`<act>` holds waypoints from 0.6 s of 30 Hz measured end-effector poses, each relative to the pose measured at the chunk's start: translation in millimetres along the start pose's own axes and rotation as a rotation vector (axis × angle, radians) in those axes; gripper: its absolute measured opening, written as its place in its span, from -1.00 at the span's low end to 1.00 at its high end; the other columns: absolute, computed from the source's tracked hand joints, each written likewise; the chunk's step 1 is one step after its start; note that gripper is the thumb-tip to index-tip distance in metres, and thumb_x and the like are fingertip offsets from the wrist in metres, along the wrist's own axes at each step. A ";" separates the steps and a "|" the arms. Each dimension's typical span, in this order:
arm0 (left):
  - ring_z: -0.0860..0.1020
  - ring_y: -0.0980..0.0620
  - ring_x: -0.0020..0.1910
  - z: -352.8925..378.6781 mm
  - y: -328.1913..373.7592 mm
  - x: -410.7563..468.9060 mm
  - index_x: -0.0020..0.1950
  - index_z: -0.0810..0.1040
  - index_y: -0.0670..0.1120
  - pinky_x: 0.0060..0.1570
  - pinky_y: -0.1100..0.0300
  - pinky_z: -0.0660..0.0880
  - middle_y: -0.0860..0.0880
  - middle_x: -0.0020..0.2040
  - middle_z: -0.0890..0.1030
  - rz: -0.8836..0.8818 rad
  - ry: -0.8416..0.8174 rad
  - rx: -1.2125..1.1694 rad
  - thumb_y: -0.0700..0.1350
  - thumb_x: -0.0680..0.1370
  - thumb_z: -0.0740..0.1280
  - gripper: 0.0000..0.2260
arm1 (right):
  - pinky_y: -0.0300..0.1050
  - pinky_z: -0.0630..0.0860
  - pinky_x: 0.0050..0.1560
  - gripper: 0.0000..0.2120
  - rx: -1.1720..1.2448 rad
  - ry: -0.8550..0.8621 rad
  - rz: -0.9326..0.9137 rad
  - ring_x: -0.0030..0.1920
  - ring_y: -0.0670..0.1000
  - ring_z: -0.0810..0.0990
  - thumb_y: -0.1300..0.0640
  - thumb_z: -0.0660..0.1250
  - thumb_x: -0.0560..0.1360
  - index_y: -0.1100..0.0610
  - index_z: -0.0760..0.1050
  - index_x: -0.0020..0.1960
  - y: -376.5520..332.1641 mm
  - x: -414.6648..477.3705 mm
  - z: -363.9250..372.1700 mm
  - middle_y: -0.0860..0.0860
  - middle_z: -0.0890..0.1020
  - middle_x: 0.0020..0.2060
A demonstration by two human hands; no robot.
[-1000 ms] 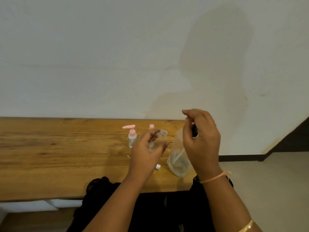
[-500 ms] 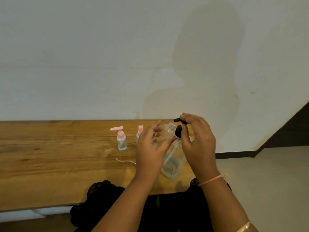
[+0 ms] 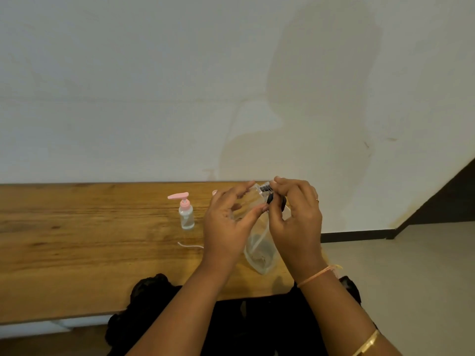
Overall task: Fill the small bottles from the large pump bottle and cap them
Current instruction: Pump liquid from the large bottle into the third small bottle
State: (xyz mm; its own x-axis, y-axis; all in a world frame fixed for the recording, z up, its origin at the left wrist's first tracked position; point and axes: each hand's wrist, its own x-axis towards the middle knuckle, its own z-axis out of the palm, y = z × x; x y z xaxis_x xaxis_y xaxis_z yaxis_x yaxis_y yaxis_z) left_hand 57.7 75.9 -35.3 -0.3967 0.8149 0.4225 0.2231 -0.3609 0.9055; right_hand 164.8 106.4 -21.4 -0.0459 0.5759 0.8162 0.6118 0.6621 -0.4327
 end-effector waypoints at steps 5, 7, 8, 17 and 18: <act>0.55 0.16 0.07 0.6 -2.1 1.0 0.10 0.50 0.33 0.04 0.15 0.57 0.13 0.02 0.55 -0.038 -0.036 0.011 0.10 0.29 0.45 -0.60 | -0.58 0.30 0.07 -0.83 0.005 -0.030 0.003 0.02 -0.18 0.43 0.44 0.34 0.39 0.31 0.57 -0.04 8.3 1.3 -4.8 0.15 0.59 -0.09; 0.55 0.14 0.07 0.8 -1.7 2.1 0.10 0.50 0.35 0.05 0.15 0.56 0.15 0.01 0.54 -0.029 -0.025 0.017 0.10 0.30 0.45 -0.60 | -0.57 0.32 0.08 -0.86 0.033 -0.022 0.009 0.04 -0.21 0.42 0.38 0.30 0.43 0.30 0.57 -0.03 6.6 1.5 -5.1 0.12 0.59 -0.07; 0.56 0.13 0.07 0.6 -1.6 2.4 0.10 0.50 0.36 0.05 0.16 0.56 0.17 0.00 0.54 -0.015 -0.020 0.013 0.10 0.31 0.45 -0.61 | -0.56 0.33 0.08 -0.86 0.047 -0.014 0.010 0.05 -0.19 0.43 0.36 0.28 0.45 0.29 0.57 -0.02 4.5 1.3 -4.5 0.10 0.59 -0.07; 0.57 0.14 0.11 -6.2 9.0 6.6 0.22 0.45 0.23 0.07 0.31 0.50 0.18 0.04 0.60 0.002 -0.098 -0.112 0.01 0.33 0.52 -0.49 | -0.55 0.36 0.05 -0.82 0.061 0.003 0.046 -0.01 -0.07 0.52 0.37 0.27 0.43 0.26 0.58 -0.01 0.3 7.0 -5.5 0.00 0.55 -0.07; 0.58 0.15 0.08 -6.3 10.7 6.8 0.19 0.46 0.17 0.05 0.31 0.51 0.16 0.01 0.62 -0.039 -0.095 -0.165 -0.03 0.30 0.51 -0.50 | -0.54 0.37 0.05 -0.82 0.067 0.005 0.054 -0.02 -0.05 0.53 0.37 0.27 0.43 0.26 0.57 -0.01 0.9 7.1 -5.1 -0.03 0.53 -0.07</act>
State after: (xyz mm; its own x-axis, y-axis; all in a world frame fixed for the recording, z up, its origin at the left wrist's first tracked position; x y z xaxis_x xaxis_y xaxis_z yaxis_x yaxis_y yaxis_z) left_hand 51.8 74.7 -22.5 -0.3147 0.8659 0.3889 0.0569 -0.3917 0.9183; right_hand 169.0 108.6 -14.1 -0.0104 0.6090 0.7931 0.5591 0.6611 -0.5003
